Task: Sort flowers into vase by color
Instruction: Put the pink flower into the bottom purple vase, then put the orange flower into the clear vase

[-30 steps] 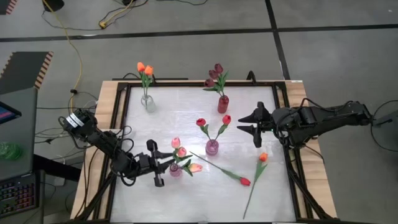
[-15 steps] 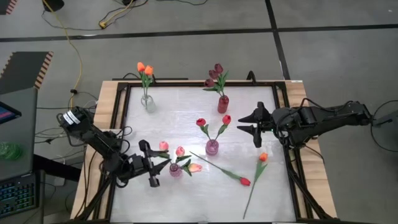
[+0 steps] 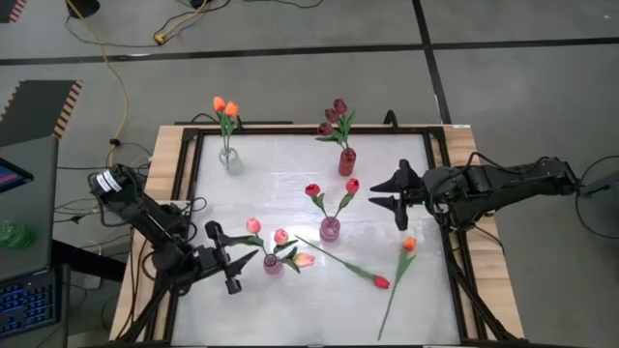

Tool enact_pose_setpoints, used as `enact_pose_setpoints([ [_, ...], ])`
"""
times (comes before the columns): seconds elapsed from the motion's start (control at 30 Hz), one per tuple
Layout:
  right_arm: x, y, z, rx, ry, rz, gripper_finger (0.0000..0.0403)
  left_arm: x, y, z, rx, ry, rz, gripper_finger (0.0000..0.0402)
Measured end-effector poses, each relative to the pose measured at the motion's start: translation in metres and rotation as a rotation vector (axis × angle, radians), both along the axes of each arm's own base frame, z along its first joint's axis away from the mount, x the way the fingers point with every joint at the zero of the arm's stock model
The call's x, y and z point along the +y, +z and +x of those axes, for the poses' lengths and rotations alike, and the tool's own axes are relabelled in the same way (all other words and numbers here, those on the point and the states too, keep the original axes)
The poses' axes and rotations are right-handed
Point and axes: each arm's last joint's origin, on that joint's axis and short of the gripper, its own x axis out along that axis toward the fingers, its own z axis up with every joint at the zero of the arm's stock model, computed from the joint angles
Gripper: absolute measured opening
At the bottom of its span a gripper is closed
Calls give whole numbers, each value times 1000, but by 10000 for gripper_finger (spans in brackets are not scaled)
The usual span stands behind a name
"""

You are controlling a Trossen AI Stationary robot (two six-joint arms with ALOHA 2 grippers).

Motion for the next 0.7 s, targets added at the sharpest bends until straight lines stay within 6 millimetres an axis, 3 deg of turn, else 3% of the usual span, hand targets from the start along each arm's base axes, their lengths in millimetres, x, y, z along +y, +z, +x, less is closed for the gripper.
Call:
enact_pose_setpoints([
  [0.27,5,-1,-1,16,92,82,168,-10,-2,-16,77,56,-6,165],
  [0.5,15,-11,-7,117,39,278,168,-15,-3,-23,85,41,-17,165],
  [0.7,25,-32,-11,319,-119,505,168,-15,-3,-23,84,41,-17,165],
])
